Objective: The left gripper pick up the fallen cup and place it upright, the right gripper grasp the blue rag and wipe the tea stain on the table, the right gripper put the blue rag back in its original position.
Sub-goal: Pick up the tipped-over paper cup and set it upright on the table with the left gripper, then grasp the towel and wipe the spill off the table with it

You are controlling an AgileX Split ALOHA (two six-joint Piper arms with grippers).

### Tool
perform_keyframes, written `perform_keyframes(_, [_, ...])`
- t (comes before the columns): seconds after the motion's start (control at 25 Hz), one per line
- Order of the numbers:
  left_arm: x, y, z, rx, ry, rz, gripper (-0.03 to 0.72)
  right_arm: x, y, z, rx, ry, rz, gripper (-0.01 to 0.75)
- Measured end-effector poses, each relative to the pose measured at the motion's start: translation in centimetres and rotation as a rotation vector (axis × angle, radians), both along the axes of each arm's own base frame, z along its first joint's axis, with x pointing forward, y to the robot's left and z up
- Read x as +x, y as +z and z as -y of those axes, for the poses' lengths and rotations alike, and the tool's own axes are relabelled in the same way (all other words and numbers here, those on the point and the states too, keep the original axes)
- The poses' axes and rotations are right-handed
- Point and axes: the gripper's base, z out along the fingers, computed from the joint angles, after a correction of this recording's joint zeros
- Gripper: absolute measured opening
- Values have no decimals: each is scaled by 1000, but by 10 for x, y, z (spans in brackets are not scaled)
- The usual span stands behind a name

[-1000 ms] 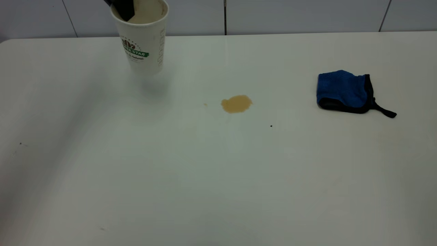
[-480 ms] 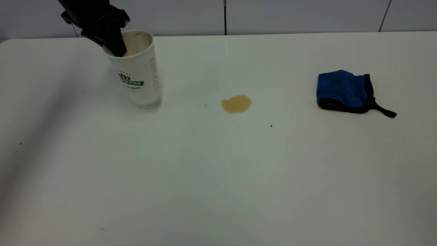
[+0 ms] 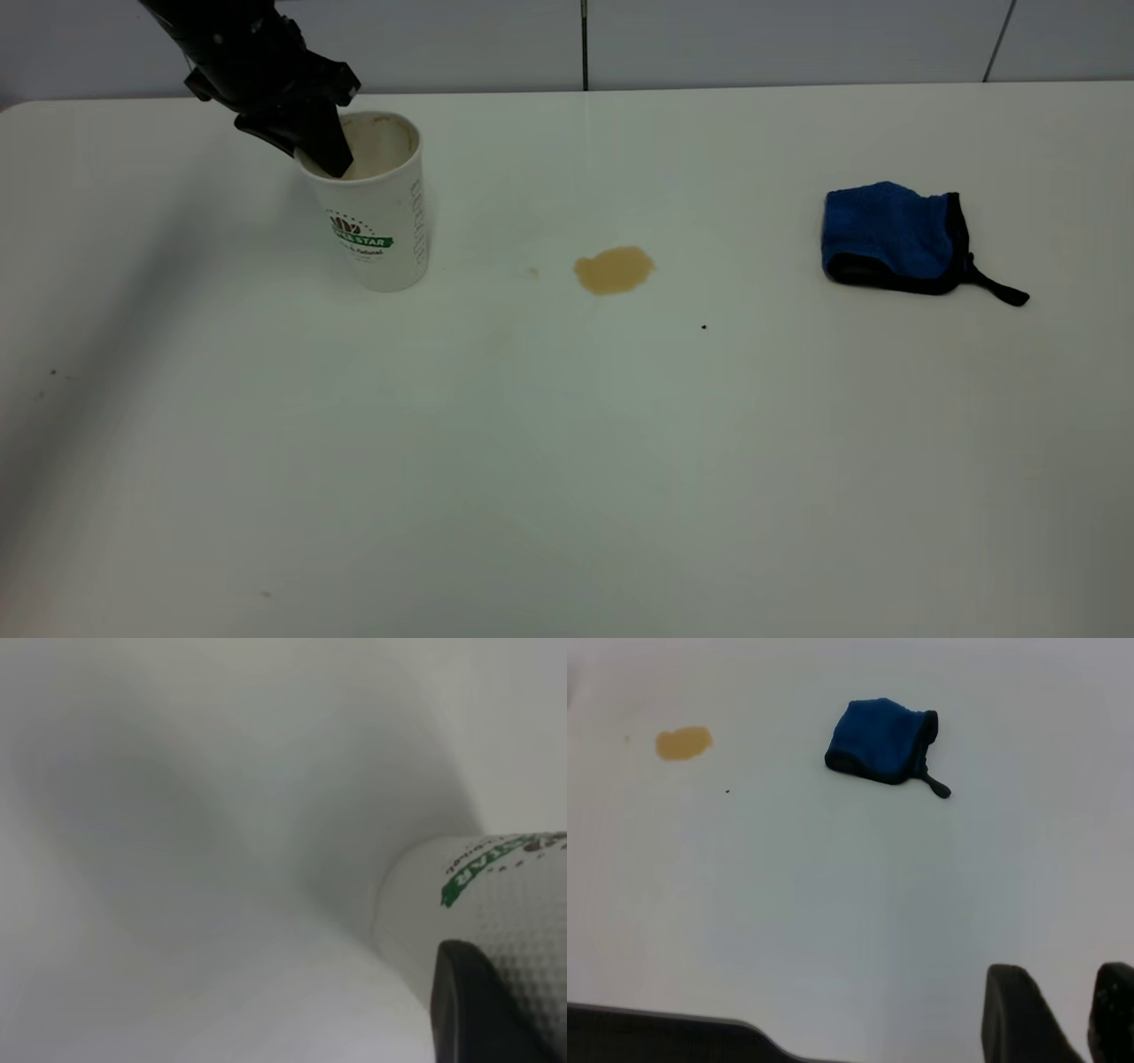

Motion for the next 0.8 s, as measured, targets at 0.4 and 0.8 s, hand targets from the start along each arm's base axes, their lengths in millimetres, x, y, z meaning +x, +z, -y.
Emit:
perform_keyframes(0.4, [-1,24,0,1,-16,27,699,0,0,0,0,0,0,238])
perform_keyframes(0.8, [-43,189,-4,-3,-13,145,608,0,0,0,0,0,0,238])
